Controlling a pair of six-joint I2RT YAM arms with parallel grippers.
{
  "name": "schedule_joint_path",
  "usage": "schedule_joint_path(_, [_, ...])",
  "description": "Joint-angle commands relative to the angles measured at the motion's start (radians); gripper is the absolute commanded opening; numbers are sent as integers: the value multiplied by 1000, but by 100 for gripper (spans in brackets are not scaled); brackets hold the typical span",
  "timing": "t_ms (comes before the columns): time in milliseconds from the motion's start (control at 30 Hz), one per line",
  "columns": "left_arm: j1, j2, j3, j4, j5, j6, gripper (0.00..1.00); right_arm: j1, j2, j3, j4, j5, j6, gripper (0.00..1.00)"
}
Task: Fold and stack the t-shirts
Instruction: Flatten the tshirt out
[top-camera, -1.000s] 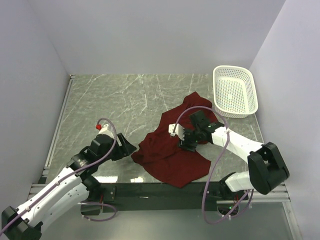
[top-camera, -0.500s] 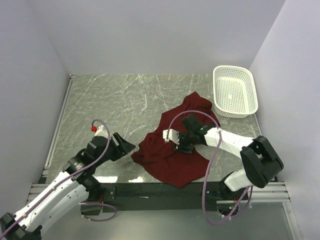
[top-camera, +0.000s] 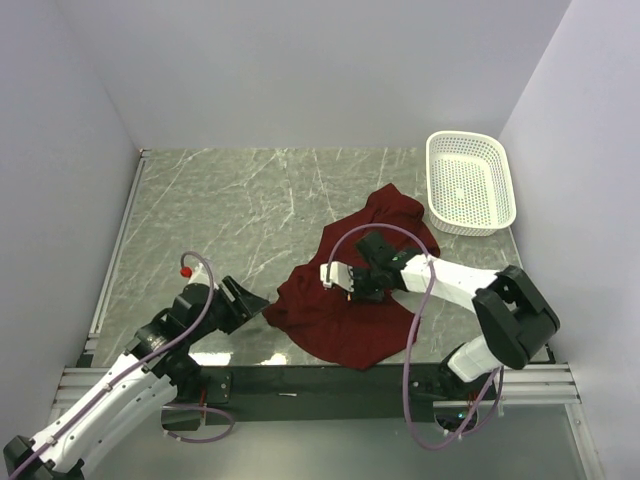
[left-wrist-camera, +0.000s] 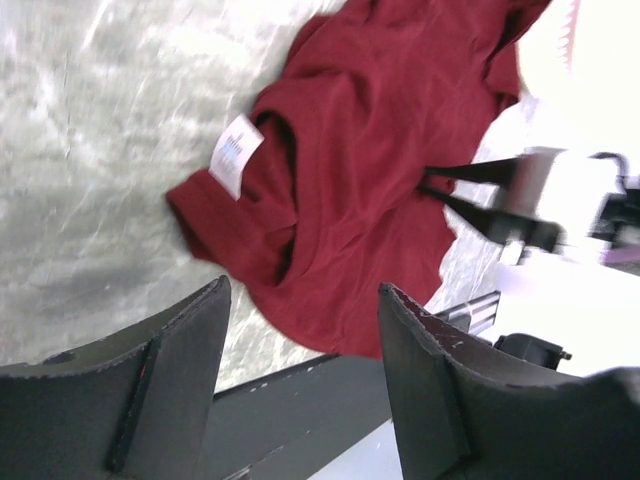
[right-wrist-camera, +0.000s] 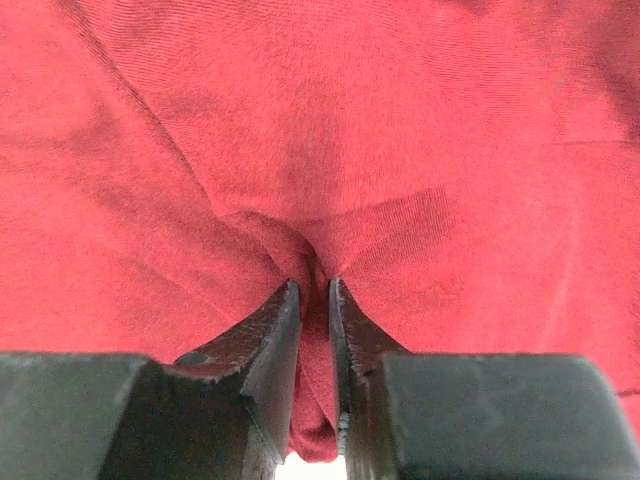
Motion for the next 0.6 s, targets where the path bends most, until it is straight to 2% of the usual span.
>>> schedule_joint_path(0, [4,16,-23,31,52,-31,65,-10,-102,59,-35,-34,8,24])
schedule_joint_path(133, [4,37,-23,42,61,-21,66,-13,-106,94,-112,-57,3,44])
schedule_joint_path(300, [4,39,-23,41,64,-17,66,-43,-75,105,-123,-31,-13,48])
schedule_joint_path(433, [4,21,-35,44,75,-27,65,-140,-77,125,-208,-67,-98,48])
schedule_joint_path(567, [4,28,-49,57,81,-28,65,-189,-101,100,-223,-70,-156,48])
